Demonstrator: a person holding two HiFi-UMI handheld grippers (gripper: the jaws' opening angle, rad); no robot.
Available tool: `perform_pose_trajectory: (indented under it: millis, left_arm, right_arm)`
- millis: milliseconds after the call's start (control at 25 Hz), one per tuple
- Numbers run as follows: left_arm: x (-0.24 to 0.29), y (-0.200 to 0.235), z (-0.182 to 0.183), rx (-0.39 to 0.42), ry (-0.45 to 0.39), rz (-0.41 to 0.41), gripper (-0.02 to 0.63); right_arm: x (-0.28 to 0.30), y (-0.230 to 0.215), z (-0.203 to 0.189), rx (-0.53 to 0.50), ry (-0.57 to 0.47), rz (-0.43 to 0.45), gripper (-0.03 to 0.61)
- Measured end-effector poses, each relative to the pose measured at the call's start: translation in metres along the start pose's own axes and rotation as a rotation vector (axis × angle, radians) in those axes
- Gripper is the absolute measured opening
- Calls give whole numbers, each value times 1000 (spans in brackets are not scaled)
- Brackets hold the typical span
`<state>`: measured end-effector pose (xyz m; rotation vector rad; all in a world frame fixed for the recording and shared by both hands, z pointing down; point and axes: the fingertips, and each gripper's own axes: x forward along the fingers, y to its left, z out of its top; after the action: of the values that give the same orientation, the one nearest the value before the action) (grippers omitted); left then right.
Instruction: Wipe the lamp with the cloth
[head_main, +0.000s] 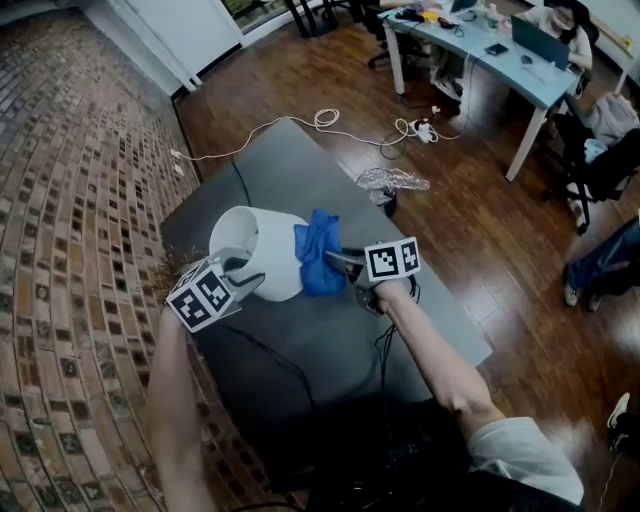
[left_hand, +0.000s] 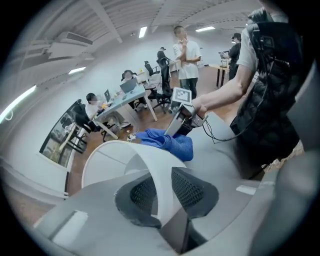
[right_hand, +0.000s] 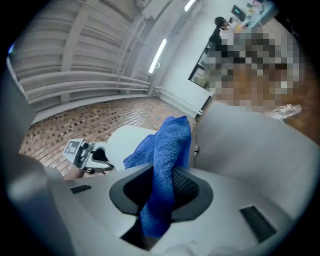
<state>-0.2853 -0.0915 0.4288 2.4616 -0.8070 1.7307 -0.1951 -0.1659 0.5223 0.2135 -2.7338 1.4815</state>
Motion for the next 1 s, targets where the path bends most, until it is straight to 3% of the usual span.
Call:
perform_pose_trajectory:
  millis: [120,360,440,600,800,1000]
  left_arm:
    - [-3,6,-3,-52,-16,5,95]
    - [-4,20,0,-92,-30,-6,98]
    - [-4,20,-1,-96,-31,-11,98]
    - [-5,21,-1,-117,-35,14,106]
    - [-6,28,-5,-162,-48,20,107]
    - [-8,18,-6,-206,-58,-70,83]
  right_arm:
    - [-15,-10,-2,25,-28,-34,86]
    - [-8,156,20,-137,-88,262,86]
    - [13,177,7,-149,-58,296,86]
    - [41,134,-20,-111,-62,200,86]
    - [22,61,-35,-50,-98,70,86]
    - [-4,-34,-59,84,-103,-125,86]
